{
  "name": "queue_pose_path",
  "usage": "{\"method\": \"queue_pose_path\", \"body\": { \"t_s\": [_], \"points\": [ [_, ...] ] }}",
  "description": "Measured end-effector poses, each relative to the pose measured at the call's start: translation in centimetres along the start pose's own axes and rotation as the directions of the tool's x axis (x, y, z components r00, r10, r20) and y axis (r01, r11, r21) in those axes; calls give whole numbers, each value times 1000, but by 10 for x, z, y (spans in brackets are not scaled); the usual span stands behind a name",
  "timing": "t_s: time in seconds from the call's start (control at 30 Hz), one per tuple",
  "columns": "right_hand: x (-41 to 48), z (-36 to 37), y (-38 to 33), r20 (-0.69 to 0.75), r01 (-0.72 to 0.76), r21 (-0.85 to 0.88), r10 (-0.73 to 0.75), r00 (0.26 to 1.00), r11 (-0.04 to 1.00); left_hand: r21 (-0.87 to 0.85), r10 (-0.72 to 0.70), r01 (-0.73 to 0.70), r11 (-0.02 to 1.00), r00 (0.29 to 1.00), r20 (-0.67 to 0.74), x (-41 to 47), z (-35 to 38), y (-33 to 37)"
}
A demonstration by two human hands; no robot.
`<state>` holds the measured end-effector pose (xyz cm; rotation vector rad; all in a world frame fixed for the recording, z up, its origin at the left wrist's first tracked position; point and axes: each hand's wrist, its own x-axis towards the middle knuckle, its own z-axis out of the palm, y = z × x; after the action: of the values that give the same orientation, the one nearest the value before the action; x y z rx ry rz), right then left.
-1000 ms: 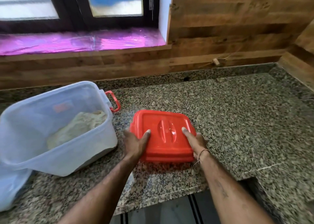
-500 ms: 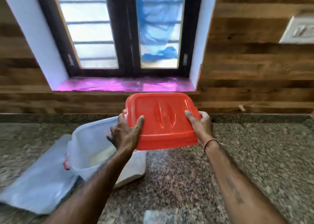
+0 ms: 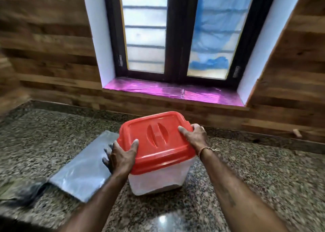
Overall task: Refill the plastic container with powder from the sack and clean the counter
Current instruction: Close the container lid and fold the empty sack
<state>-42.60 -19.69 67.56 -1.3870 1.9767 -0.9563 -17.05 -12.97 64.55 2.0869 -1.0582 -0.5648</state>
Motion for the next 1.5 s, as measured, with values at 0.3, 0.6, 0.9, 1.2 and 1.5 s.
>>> {"method": "queue_pose_path", "body": {
  "t_s": [0.3, 0.6, 0.9, 1.2, 1.5],
  "points": [
    [-9, 11, 2, 9, -31, -15, 31, 999, 999, -208, -9, 51, 977, 980, 199, 30, 12, -31],
    [-20, 8, 3, -114, 34, -3, -34, 993, 999, -203, 78, -44, 978, 984, 159, 26, 4, -16],
    [-22, 13, 8, -9, -49, -6, 49, 999, 999, -167, 67, -34, 985, 977, 201, 32, 0, -12],
    [-43, 3, 13, -46, -86, -3, 86, 995, 996, -207, 136, -69, 976, 934, 330, 45, -14, -12],
    [-76, 2, 16, -156, -43, 7, 44, 987, 999, -290, 141, -60, 955, 953, 269, 35, -11, -7]
  ]
}}
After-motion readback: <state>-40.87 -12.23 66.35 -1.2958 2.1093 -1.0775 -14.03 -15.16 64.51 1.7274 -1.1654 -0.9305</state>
